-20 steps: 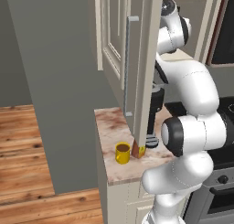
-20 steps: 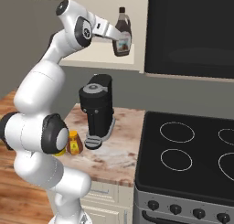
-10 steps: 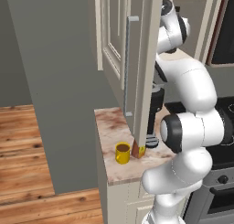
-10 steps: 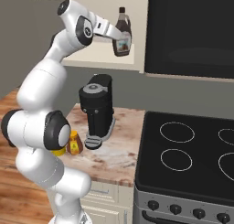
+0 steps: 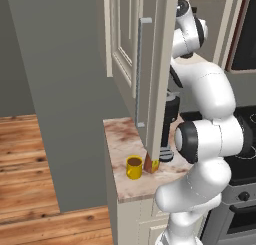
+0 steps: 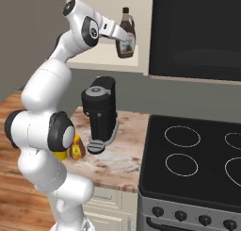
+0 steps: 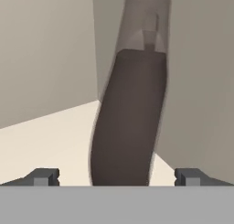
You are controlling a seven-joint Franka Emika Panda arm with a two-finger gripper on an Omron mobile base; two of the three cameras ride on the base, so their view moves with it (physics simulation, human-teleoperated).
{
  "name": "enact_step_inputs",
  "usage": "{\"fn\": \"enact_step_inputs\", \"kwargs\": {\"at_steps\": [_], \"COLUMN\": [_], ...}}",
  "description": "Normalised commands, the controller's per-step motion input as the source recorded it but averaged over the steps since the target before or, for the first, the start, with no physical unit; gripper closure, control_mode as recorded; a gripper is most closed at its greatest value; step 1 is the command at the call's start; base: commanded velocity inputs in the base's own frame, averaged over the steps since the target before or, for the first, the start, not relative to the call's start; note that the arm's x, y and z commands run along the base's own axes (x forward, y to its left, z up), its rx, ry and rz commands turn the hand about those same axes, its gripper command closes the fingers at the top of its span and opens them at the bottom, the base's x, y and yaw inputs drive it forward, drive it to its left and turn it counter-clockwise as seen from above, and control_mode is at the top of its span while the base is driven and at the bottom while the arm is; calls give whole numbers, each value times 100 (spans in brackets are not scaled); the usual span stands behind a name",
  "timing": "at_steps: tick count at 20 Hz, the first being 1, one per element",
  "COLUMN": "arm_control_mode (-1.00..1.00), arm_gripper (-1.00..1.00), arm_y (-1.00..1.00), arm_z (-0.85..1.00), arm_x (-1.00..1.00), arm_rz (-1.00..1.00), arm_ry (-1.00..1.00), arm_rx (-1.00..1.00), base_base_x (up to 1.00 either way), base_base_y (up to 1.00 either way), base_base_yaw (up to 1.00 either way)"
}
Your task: Pick the syrup bottle and honey bottle from the cabinet and place them next to the mug.
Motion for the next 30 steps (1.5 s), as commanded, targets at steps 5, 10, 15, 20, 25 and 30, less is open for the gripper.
{"fn": "enact_step_inputs", "kwargs": {"at_steps": [5, 10, 15, 20, 25, 30], "arm_control_mode": [-100, -100, -100, -100, -100, -100], "arm_gripper": [-100, -100, -100, -100, 100, 100], "arm_y": [0, -3, -2, -2, -2, 0], "arm_z": [-1, -4, -2, 0, 0, 0], "arm_x": [16, 18, 12, 0, 0, 0], "arm_rz": [0, 0, 0, 0, 0, 0], "arm_ry": [2, 3, 2, 0, 0, 0], "arm_rx": [0, 0, 0, 0, 0, 0], "base_base_x": [0, 0, 0, 0, 0, 0], "base_base_y": [0, 0, 0, 0, 0, 0], "base_base_yaw": [0, 0, 0, 0, 0, 0]}}
